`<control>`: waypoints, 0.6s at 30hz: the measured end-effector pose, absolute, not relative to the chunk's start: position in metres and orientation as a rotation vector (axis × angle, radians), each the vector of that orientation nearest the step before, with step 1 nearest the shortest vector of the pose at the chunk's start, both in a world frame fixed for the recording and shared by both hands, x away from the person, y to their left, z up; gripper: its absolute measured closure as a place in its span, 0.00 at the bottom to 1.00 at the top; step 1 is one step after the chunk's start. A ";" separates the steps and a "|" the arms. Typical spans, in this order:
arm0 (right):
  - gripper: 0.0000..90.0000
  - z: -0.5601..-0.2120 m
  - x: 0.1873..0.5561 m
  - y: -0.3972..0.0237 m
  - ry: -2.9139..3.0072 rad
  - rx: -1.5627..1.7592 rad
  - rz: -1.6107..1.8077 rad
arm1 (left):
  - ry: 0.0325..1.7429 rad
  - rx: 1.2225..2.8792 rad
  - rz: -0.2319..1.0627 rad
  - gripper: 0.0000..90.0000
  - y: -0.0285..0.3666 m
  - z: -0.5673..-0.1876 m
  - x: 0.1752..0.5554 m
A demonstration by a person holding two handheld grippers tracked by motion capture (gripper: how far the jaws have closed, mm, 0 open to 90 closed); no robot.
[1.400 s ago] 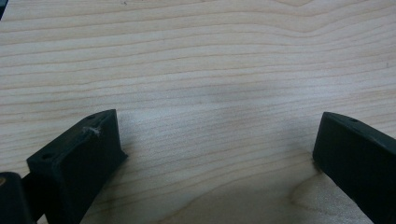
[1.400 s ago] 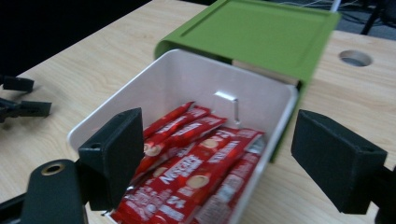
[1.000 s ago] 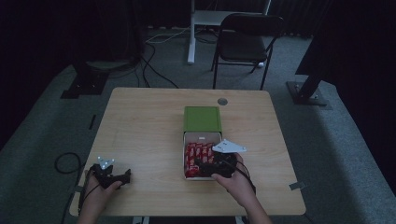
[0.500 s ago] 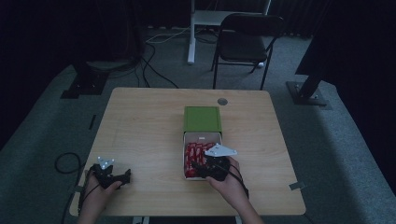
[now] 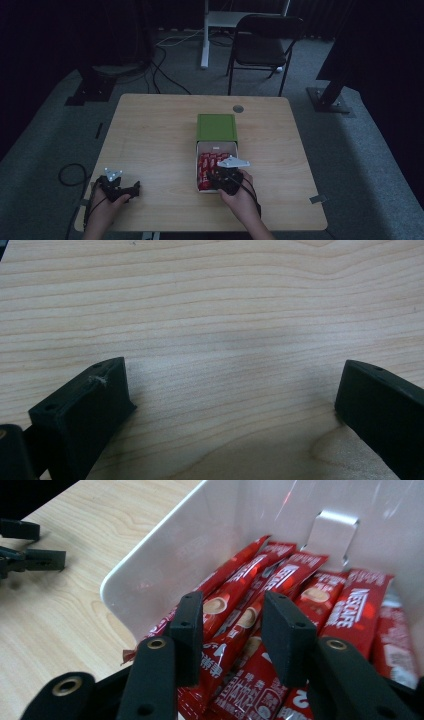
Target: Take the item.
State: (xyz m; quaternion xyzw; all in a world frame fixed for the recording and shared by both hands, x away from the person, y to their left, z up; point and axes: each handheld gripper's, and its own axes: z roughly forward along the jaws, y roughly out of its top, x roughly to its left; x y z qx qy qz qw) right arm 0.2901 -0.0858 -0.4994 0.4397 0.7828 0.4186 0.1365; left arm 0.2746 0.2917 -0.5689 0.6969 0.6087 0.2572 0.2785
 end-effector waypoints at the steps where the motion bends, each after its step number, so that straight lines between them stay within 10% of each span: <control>1: 0.66 -0.500 0.290 -0.086 2.268 1.282 1.209 | 1.633 1.870 0.690 0.02 0.292 -0.569 0.275; 6: 0.64 -0.505 0.291 -0.083 2.266 1.265 1.159 | 1.633 1.869 0.691 0.02 0.292 -0.569 0.275; 18: 0.96 -0.497 0.289 -0.088 2.256 1.243 1.172 | 1.634 1.869 0.690 0.02 0.292 -0.569 0.275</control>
